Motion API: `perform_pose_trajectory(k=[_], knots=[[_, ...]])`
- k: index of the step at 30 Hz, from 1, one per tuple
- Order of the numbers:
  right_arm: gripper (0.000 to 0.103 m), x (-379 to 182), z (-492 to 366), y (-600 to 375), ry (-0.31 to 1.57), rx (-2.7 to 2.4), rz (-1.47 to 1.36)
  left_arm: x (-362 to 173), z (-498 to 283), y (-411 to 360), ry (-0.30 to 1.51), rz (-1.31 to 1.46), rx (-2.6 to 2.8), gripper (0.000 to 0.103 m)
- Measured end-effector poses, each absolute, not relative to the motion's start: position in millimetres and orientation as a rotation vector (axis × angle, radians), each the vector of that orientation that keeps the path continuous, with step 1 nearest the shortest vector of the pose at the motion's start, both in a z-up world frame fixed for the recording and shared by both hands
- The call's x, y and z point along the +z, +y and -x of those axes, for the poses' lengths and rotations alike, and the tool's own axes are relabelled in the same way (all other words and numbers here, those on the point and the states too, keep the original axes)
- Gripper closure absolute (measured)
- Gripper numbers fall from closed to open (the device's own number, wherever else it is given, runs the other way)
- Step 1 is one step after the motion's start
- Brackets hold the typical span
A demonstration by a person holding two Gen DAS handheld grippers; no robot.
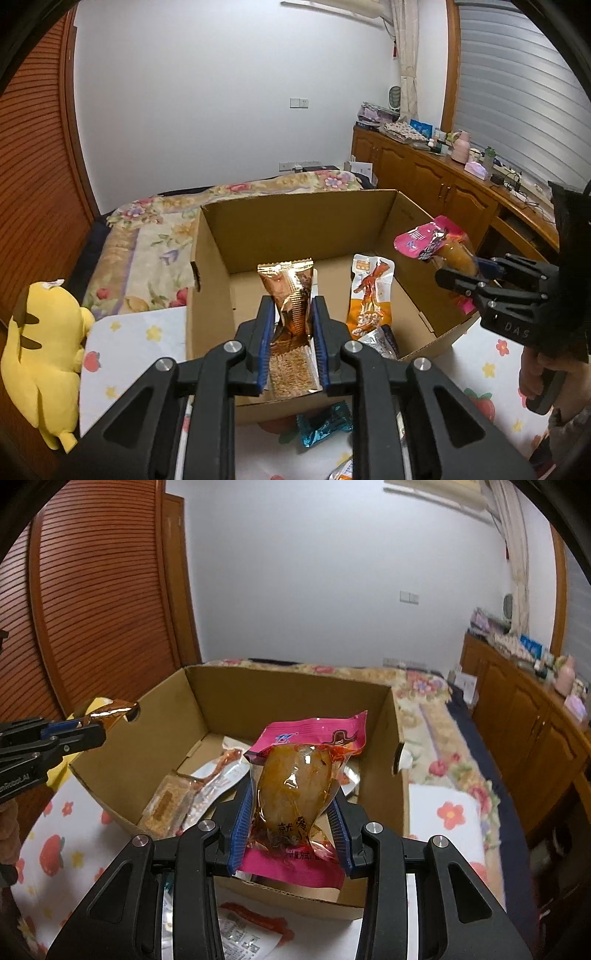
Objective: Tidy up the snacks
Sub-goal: 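Carry both snacks over the box and open both tools to drop them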
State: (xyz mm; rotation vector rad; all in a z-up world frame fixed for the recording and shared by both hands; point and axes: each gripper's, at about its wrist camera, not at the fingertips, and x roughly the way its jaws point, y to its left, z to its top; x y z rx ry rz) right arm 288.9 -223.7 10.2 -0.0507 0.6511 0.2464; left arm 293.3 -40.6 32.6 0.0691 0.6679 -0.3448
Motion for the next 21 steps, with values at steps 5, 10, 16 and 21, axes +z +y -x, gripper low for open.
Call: perform_pose_trajectory(k=[5,10,16,21], knots=[[0.063,4.7,-291.7,-220.7,0.666,0.256,0.053,28.1,-290.4,-42.7,0.655,-0.076,-0.331,0.071],[0.056,2.2,-293.3,-217.5,0.667,0.267,0.056,28.9,-289.8,-40.8,0.643,-0.079,-0.318,0.055],[0.034,11.5,-281.8,-215.5,0.618,0.291,0.04,31.7,-278.4,-37.4,0.603,-0.093,-0.288,0.019],[0.034,17.6,-260.3,-213.9,0.584,0.306,0.036,36.6,-264.0,-35.5,0.574,-0.114,-0.3,0.009]])
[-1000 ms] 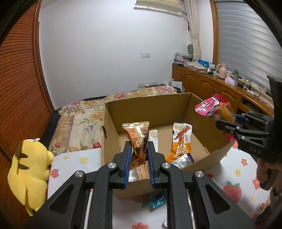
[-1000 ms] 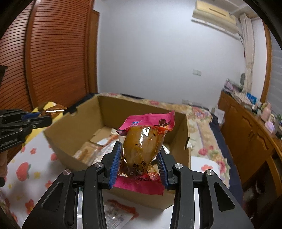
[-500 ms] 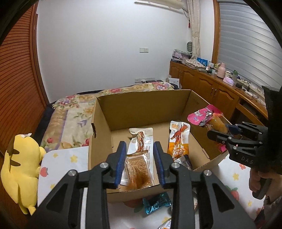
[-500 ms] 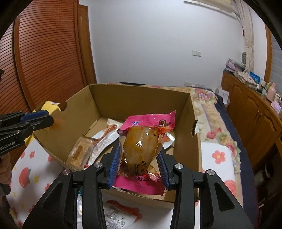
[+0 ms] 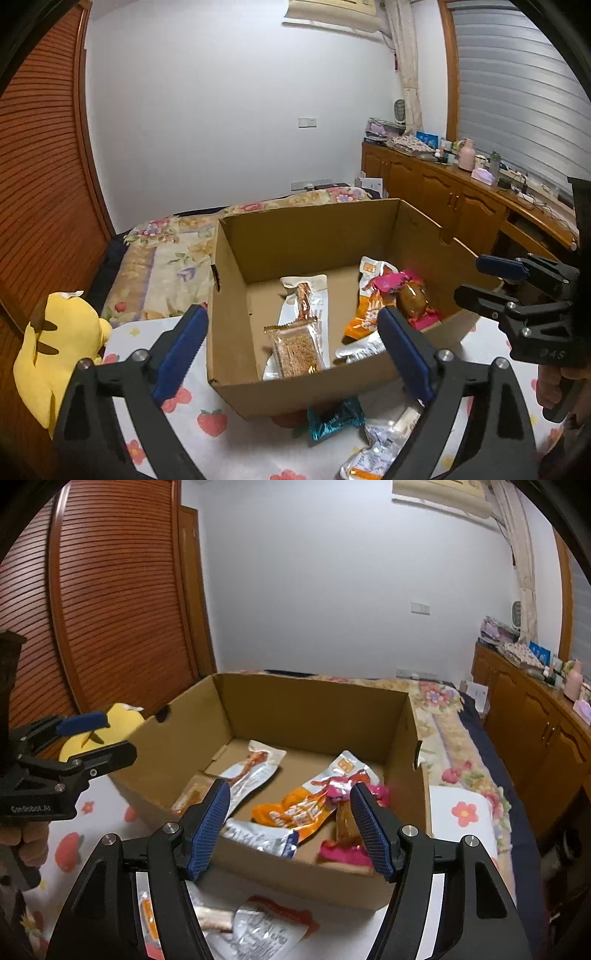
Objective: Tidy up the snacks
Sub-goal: 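Move both tools back to the remaining snacks beside the box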
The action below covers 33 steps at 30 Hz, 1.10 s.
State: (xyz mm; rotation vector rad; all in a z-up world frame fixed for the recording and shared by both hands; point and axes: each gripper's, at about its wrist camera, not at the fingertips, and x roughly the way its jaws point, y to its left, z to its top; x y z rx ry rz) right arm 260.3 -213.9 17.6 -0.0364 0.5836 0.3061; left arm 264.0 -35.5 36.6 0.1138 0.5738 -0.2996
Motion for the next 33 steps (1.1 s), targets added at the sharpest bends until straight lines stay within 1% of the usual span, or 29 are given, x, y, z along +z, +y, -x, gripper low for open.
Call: perform_pose_trajectory(k=[4,7,12,13,14,24,33], knots=[[0.034,17.7,-240.9,-214.1,0.563,0.314,0.038,37.4,-249.6,-35.5,0.571,-0.141,-0.289,0.008],[0.034,15.2,-224.0,-217.1,0.552,0.325,0.029,35.0,-239.6,-35.1,0.586,-0.136,-0.296,0.005],[0.034,11.3,-198.7,-220.2,0.528,0.324,0.059,27.1,-221.9,-39.1,0.606,-0.175,-0.321,0.004],[0.034,9.7,-194.1,-221.1,0.529,0.322,0.065,25.8,-218.9,-40.4,0.606,-0.185,-0.318,0.001],[0.034,8.1,-190.9,-222.3,0.533,0.322,0.065,24.6,-215.5,-41.0,0.605,-0.193,-0.319,0.0],[0.034,-26.6,-174.8,-226.3,0.61,0.328,0.075,8.2,-168.2,-56.9,0.61,-0.258,-0.413,0.0],[0.034,-49.9,-178.9,-221.9,0.68,0.323,0.096,-31.4,-150.2,-57.2,0.649,-0.251,-0.433,0.0]])
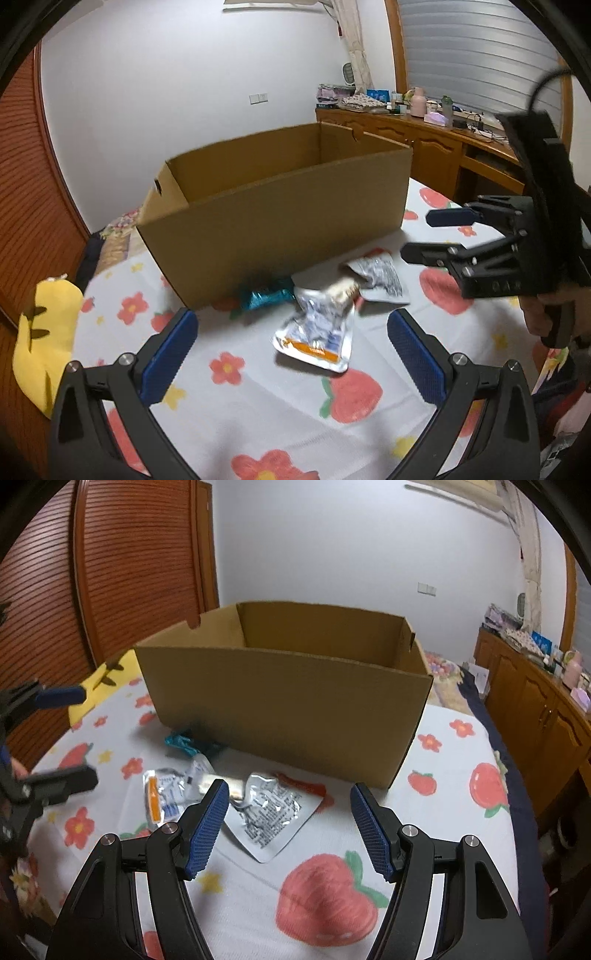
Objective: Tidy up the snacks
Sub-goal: 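Move both tools back to the remaining snacks beside the box, then grasp the white sauce sachet with the left tool while the right tool grasps the red-topped sachet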
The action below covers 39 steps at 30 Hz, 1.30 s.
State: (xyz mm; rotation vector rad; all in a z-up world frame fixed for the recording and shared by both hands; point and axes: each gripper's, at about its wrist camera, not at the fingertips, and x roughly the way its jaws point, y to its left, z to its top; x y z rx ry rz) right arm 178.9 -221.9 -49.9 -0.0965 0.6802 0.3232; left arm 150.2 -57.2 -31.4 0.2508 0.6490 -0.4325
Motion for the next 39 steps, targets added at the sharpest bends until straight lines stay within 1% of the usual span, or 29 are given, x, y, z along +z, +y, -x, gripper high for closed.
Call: perform_pose_trajectory(k=[10,15,18,28,30,31,33,35,38,39], knots=[[0.034,-68.6,-199.8,-219.4,0.764,0.336,0.052,-46.5,-157.8,-45.9,0.71,-0.147,-0.486,0.0],[0.034,-76.4,-211.0,-215.3,0.802,0.338,0.03,-51.9,-158.3,-47.1,0.718,-0.157,-0.498,0.003],[0.034,-80.9,-215.3,-214.0,0.818,0.336,0.017,-56.8,-159.8,-49.8,0.743,-0.151,-0.517,0.008],[0.034,-99.4,-220.9,-215.2,0.892,0.334,0.004,-63.7,-177.4,-56.4,0.778,-0.131,-0.495,0.008],[0.042,-99.5,-218.6,-216.5,0.887,0.34,0.006,-65.7,-182.3,-57.6,0.783,-0.123,-0.496,0.008],[0.051,-98.5,-217.6,-217.7,0.886,0.348,0.003,-66.6,-184.6,-58.0,0.786,-0.121,-0.496,0.009],[0.054,-97.3,-216.8,-221.0,0.885,0.357,-0.009,-69.0,-189.0,-59.9,0.793,-0.122,-0.499,0.013],[0.062,-95.3,-214.6,-223.5,0.876,0.368,-0.013,-71.3,-190.7,-62.4,0.804,-0.128,-0.504,0.02],[0.064,-92.0,-207.8,-225.1,0.866,0.373,0.001,-76.4,-193.5,-67.2,0.823,-0.158,-0.499,0.026],[0.064,-91.9,-205.5,-225.8,0.864,0.375,0.005,-78.0,-194.6,-69.1,0.827,-0.172,-0.496,0.026]])
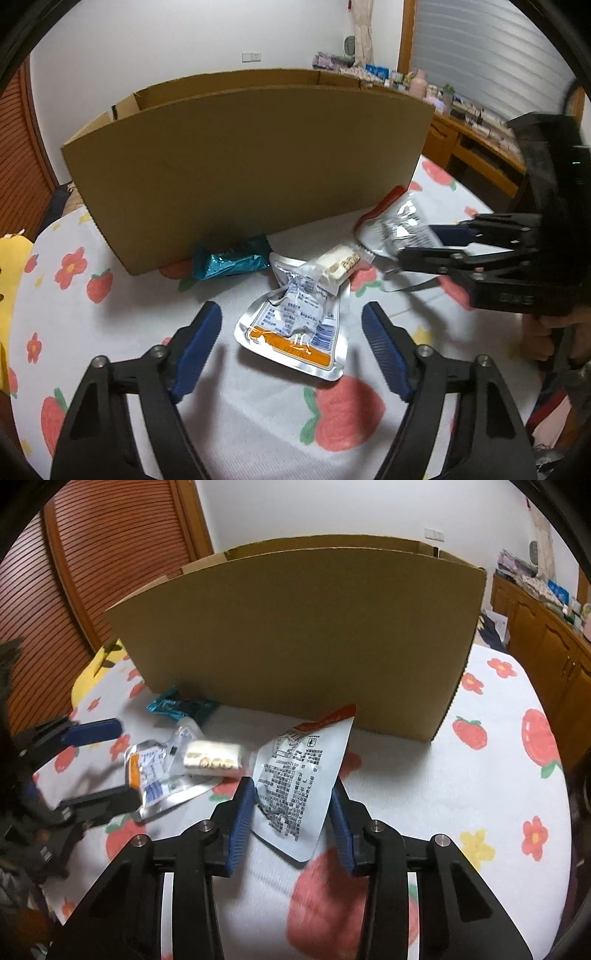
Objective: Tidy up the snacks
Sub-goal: 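Grasp the white sauce sachet with the left tool while the right tool grasps the red-topped sachet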
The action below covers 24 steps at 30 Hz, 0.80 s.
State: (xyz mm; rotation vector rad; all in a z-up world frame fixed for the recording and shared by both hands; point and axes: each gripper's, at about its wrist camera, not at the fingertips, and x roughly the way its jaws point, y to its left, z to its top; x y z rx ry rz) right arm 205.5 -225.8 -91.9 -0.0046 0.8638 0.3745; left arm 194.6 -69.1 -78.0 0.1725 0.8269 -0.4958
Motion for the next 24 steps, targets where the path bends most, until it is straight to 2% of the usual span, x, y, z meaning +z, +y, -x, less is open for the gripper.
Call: perform_pose_trajectory(k=[6,7,11,20,21,23,24], knots=[[0.064,-88.7,-184.3,-235.7,0.846,0.381,-0.017,-83.0,-201.3,-76.3,0.856,-0.202,-0.486,0.026],[0.076,-88.5,-180.4,-235.7,0.843,0.382,-0.02,-83.8,-202.4,-77.8,0.861,-0.211,-0.484,0.026],[0.082,-86.4,-163.5,-244.8,0.834,0.391,-0.048,-85.4,-207.7,-82.5,0.88,-0.229,-0.492,0.026],[0.086,-93.8,-162.5,-248.7,0.846,0.395,-0.084,-89.5,-220.1,-83.3,0.915,-0.238,-0.529,0.027],[0.086,-93.8,-162.1,-248.5,0.844,0.395,-0.085,-89.1,-220.0,-83.3,0.914,-0.243,-0.531,0.028],[0.087,-92.8,-161.0,-248.4,0.837,0.4,-0.091,-88.2,-219.8,-82.6,0.908,-0.247,-0.535,0.045],[0.087,-92.1,-160.4,-248.3,0.834,0.403,-0.092,-87.5,-218.8,-82.1,0.907,-0.253,-0.53,0.046]])
